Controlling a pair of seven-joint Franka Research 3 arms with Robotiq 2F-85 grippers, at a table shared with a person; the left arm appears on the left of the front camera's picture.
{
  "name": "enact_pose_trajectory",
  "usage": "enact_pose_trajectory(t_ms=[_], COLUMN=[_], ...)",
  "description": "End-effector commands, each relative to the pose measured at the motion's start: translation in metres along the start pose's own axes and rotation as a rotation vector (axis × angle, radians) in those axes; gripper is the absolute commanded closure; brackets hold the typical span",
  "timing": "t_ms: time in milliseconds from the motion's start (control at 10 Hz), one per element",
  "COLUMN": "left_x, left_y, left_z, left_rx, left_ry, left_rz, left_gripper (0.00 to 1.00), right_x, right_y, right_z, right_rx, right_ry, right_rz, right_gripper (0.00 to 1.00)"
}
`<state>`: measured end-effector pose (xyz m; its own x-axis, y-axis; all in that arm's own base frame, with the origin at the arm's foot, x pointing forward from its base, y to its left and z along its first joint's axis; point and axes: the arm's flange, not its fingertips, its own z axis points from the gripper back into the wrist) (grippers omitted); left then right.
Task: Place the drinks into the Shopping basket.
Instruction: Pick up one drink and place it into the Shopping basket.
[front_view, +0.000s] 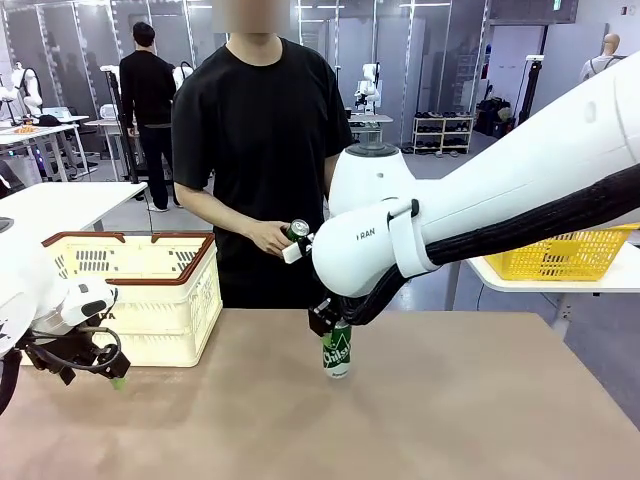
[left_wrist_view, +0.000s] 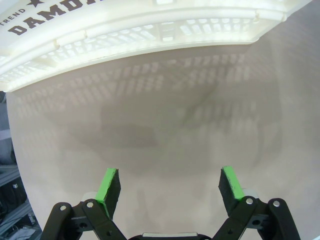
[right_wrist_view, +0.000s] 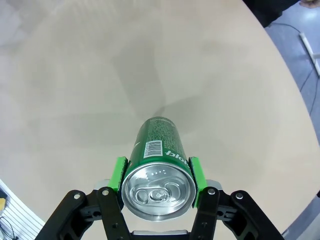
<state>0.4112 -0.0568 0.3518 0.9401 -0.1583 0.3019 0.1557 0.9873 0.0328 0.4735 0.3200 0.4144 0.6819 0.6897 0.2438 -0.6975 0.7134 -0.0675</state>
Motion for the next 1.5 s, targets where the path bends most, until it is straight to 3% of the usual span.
enact_pose_trajectory(t_ms=[0,800,900,1200,1400], left_x=[0.0,0.0,0.0,0.0,0.0], left_y=[0.0,0.0,0.0,0.0,0.0], left_z=[0.0,0.0,0.0,0.0,0.0], left_rx=[0.0,0.0,0.0,0.0,0.0], left_ry=[0.003,0.003,0.003,0.003,0.003], left_rz=[0.003,0.003,0.003,0.003,0.003], left_gripper=[0.0,0.0,0.0,0.0,0.0], right_x=[0.004,0.005,0.006,0.012,0.013], right_y=[0.004,0.013,0.013,0.01,0.011], right_z=[-0.005,-0.037,-0.037,-0.029,-0.014], right_rx=[0.041,0.041,0.031,-0.003,-0.045], right_ry=[-0.041,0.016,0.028,0.032,0.04], right_rz=[0.037,0.054,0.064,0.122,0.198], right_gripper=[0.95,0.95,0.31,0.02,0.0])
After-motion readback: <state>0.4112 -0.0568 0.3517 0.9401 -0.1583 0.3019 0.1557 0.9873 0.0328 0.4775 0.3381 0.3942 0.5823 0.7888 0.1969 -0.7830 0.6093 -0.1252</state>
